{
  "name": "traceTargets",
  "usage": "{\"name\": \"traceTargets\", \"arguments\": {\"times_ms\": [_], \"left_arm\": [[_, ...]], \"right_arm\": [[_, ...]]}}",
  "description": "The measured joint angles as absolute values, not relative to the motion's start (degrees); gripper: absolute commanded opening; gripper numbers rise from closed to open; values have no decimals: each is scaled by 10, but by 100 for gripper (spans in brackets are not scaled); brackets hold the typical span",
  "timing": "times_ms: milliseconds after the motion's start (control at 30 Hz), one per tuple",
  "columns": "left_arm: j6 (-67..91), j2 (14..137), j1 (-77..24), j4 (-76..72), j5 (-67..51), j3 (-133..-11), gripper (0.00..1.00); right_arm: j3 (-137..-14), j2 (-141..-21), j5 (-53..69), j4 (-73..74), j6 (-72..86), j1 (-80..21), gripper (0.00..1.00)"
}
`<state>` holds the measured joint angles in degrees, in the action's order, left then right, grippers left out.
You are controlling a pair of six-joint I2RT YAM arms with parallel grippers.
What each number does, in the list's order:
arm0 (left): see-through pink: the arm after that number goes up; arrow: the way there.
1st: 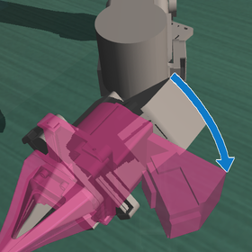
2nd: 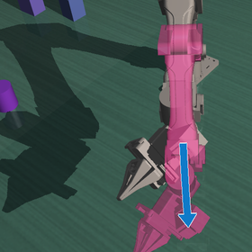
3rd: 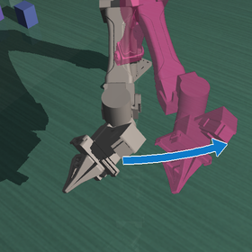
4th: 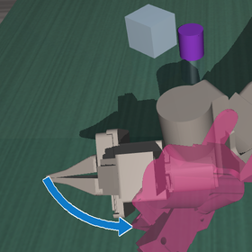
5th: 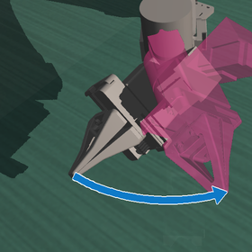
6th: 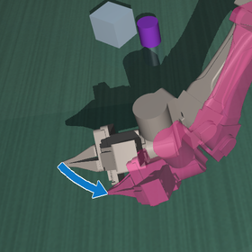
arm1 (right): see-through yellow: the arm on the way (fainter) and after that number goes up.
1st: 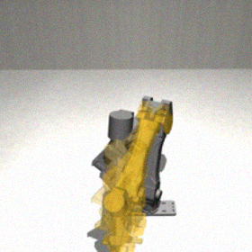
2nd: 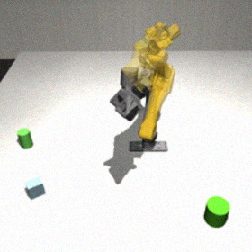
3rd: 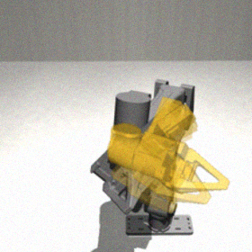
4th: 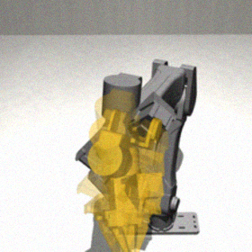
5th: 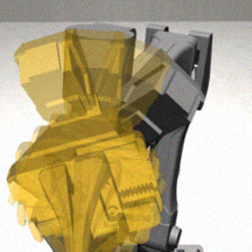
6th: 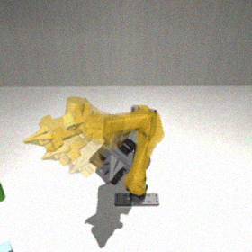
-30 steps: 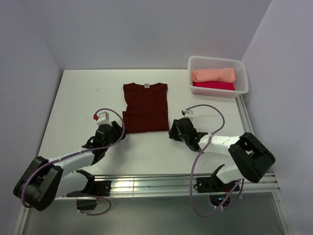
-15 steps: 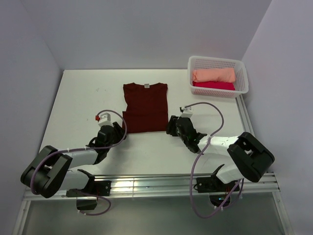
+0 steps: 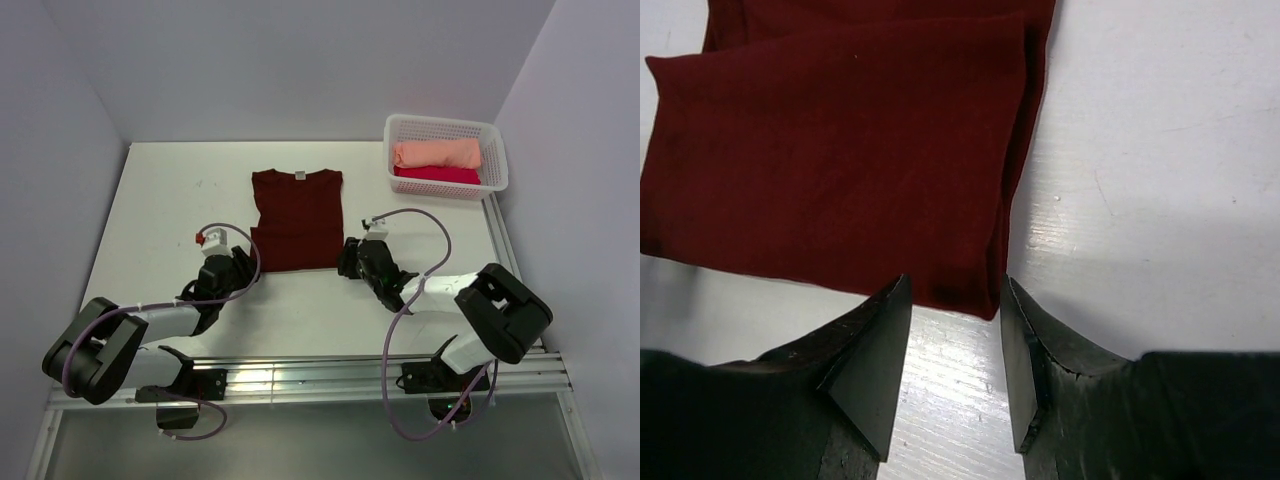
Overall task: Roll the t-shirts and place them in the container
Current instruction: Roll the tshirt
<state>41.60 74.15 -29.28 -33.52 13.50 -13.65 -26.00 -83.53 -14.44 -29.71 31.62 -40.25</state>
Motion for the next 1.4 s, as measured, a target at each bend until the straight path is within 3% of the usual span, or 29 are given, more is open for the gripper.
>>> {"name": "traceTargets", "arguments": {"times_ms": [367,567,700,767,1067,1267,1400], "left_arm": [[410,751,-299,-341,135,-139,53],[401,767,-305,-343,134,-145,52],[397,773,-309,-343,135,-151,52],[396,777,-310,-344,135,-155,52],[396,778,-312,-344,143,-159,49],[396,779,-312,-342,145,-159,25],[394,780,-312,-342,145,-162,23]], "right_arm": [[-264,-871,-114,-294,321,-391,43],[-264,-884,-98,-304,323,-381,25],[-264,-885,-93,-308,325,-379,5],[-264,-885,-88,-309,324,-378,0],[-258,-884,-81,-318,331,-371,0],[-251,-881,-78,-327,336,-363,0],[-246,-881,-74,-330,339,-355,0]]}}
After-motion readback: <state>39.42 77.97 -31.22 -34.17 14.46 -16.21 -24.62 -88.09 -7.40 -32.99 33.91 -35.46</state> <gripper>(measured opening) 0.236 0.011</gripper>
